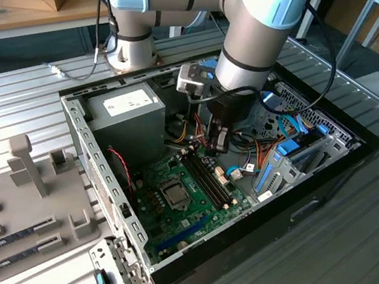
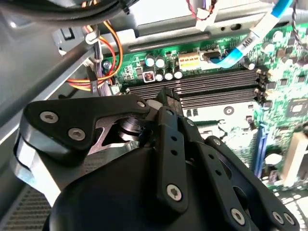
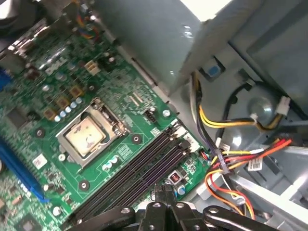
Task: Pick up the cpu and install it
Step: 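Close the cpu cover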
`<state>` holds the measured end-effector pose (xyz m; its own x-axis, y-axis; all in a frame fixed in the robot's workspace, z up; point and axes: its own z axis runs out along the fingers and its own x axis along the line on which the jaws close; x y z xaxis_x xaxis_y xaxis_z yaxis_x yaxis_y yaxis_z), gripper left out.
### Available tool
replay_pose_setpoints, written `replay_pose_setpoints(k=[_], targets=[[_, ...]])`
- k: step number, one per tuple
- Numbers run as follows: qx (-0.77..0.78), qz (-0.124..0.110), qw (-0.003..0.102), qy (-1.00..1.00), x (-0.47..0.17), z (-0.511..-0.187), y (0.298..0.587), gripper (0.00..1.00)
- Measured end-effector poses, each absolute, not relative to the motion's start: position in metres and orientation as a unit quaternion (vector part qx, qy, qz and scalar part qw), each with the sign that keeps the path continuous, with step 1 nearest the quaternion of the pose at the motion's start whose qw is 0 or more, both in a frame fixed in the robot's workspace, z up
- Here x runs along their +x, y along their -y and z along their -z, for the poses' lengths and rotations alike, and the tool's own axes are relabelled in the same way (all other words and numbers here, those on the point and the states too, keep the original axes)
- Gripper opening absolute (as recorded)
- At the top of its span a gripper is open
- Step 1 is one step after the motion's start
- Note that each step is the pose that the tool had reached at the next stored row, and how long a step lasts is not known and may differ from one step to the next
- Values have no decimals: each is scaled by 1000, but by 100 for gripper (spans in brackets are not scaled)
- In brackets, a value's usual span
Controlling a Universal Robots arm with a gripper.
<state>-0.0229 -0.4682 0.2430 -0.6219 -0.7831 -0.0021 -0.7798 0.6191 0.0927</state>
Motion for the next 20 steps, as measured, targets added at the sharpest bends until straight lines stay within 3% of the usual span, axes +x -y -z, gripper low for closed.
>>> replay_pose_setpoints(k=[20], targets=[[672,35,30,739,-23,-242,468,11]])
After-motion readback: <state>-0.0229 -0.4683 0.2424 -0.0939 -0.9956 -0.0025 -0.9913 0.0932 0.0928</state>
